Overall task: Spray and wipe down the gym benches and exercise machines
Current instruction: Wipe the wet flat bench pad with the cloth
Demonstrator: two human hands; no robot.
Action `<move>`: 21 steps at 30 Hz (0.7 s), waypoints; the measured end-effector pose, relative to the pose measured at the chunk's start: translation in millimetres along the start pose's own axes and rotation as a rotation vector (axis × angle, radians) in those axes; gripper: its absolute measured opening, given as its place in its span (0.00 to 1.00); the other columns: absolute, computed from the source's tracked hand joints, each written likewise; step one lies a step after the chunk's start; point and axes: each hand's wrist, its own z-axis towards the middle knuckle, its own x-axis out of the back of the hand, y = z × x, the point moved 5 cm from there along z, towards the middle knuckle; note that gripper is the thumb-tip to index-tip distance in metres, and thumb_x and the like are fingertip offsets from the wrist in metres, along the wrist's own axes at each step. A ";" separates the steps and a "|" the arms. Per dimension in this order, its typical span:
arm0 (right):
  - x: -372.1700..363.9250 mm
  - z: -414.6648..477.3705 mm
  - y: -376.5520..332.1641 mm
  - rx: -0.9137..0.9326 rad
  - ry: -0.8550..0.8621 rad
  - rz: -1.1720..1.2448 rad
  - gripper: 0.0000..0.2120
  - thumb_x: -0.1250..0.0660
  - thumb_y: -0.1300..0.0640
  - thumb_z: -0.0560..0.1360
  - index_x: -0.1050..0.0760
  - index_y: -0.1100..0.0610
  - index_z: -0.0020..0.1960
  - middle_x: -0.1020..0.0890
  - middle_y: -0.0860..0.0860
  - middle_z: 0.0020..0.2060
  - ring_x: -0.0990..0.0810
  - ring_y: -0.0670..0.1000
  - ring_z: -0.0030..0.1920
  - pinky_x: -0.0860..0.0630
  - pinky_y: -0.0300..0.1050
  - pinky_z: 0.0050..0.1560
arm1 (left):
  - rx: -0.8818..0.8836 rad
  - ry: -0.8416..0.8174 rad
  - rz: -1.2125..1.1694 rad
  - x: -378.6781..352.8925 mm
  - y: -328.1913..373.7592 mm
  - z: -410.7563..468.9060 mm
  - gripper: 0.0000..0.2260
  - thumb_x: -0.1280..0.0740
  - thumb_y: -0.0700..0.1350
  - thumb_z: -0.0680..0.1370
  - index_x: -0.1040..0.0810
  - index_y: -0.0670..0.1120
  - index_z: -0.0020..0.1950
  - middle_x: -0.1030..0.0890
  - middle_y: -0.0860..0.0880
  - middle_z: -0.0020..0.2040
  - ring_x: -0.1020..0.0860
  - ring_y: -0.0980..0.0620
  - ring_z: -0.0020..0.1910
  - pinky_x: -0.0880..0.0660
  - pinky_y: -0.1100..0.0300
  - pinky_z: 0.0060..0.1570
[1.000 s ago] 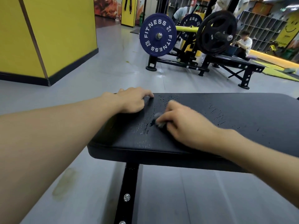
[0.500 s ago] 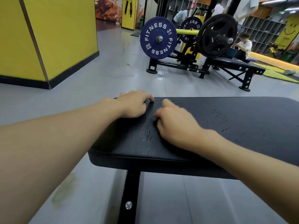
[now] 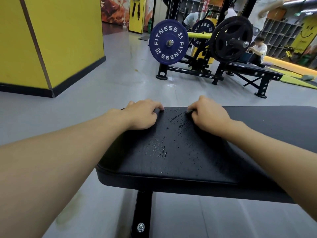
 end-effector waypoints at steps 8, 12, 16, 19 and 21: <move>-5.0 17.6 -7.3 0.065 -0.034 0.023 0.16 0.41 0.61 0.77 0.18 0.53 0.57 0.27 0.53 0.52 0.23 0.61 0.55 0.24 0.55 0.56 | 0.026 0.004 -0.100 7.8 -9.8 4.4 0.16 0.39 0.42 0.80 0.23 0.54 0.65 0.21 0.52 0.60 0.25 0.48 0.63 0.32 0.52 0.68; -20.7 22.0 -35.5 0.126 -0.030 -0.003 0.14 0.39 0.59 0.74 0.18 0.56 0.54 0.28 0.54 0.50 0.23 0.62 0.52 0.23 0.56 0.54 | 0.035 -0.008 -0.138 13.5 -19.4 8.5 0.16 0.39 0.38 0.79 0.21 0.48 0.64 0.21 0.49 0.63 0.24 0.48 0.63 0.31 0.61 0.63; -18.7 30.0 -31.1 0.155 -0.096 0.055 0.16 0.41 0.61 0.76 0.18 0.52 0.57 0.26 0.53 0.53 0.24 0.59 0.56 0.25 0.54 0.58 | 0.044 -0.063 -0.151 17.7 -28.5 10.1 0.15 0.38 0.38 0.80 0.21 0.48 0.65 0.21 0.49 0.64 0.24 0.50 0.65 0.31 0.60 0.66; -20.1 43.1 -19.7 0.025 -0.010 0.007 0.14 0.40 0.61 0.76 0.19 0.57 0.56 0.26 0.55 0.56 0.23 0.61 0.55 0.24 0.53 0.55 | 0.034 -0.097 -0.150 18.5 -28.6 10.7 0.16 0.36 0.38 0.81 0.22 0.47 0.67 0.21 0.49 0.63 0.24 0.51 0.64 0.32 0.65 0.61; -30.8 36.0 -54.8 0.195 -0.056 0.030 0.13 0.39 0.60 0.75 0.19 0.57 0.55 0.27 0.54 0.51 0.23 0.60 0.52 0.25 0.51 0.53 | 0.026 -0.088 -0.145 18.1 -27.0 11.7 0.16 0.36 0.37 0.80 0.23 0.45 0.68 0.21 0.48 0.63 0.24 0.50 0.64 0.34 0.68 0.57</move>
